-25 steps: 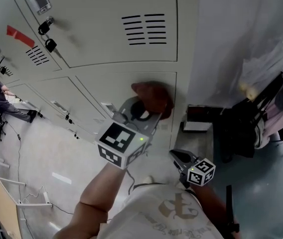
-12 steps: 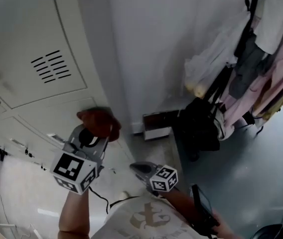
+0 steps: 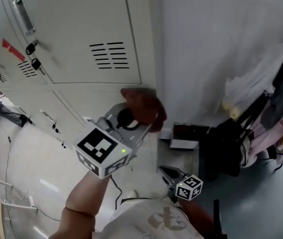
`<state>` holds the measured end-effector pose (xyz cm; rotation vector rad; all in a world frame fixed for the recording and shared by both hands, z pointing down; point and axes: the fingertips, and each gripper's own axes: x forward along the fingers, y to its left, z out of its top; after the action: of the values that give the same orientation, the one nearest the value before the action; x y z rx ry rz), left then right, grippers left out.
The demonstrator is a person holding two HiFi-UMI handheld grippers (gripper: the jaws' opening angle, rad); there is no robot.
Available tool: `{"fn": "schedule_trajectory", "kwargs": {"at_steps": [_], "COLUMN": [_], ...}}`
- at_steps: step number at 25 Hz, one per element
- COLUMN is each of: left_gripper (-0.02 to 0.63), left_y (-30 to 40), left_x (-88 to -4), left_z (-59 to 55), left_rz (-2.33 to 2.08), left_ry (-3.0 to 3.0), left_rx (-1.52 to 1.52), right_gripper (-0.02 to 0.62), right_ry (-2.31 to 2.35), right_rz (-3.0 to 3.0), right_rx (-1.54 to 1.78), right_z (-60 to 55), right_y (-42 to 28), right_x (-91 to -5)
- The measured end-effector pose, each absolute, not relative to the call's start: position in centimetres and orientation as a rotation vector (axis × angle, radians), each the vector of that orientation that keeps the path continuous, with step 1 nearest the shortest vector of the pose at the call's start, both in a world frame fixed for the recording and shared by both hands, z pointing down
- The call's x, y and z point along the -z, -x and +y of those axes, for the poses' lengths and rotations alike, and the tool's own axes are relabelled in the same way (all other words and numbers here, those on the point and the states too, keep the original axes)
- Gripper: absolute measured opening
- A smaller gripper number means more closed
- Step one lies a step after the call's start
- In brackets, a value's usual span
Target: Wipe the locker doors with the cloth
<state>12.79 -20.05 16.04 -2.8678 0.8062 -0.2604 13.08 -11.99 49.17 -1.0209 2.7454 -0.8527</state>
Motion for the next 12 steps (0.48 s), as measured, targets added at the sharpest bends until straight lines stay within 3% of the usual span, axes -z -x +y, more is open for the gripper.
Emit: {"fn": "schedule_trajectory", "kwargs": {"at_steps": [12], "left_gripper": [0.077], "left_y": [-4.3], "left_x": [-15.6], "left_z": [-21.8], "left_rz": [0.859], "left_ry": [2.935], "left_rx": [0.228], "right_gripper": [0.008], "right_ry": [0.965], "right_rz": [2.813], "right_rx": [0.754], "right_z": [-13.9], "right_y": [-8.0], "right_x": [-48.3]}}
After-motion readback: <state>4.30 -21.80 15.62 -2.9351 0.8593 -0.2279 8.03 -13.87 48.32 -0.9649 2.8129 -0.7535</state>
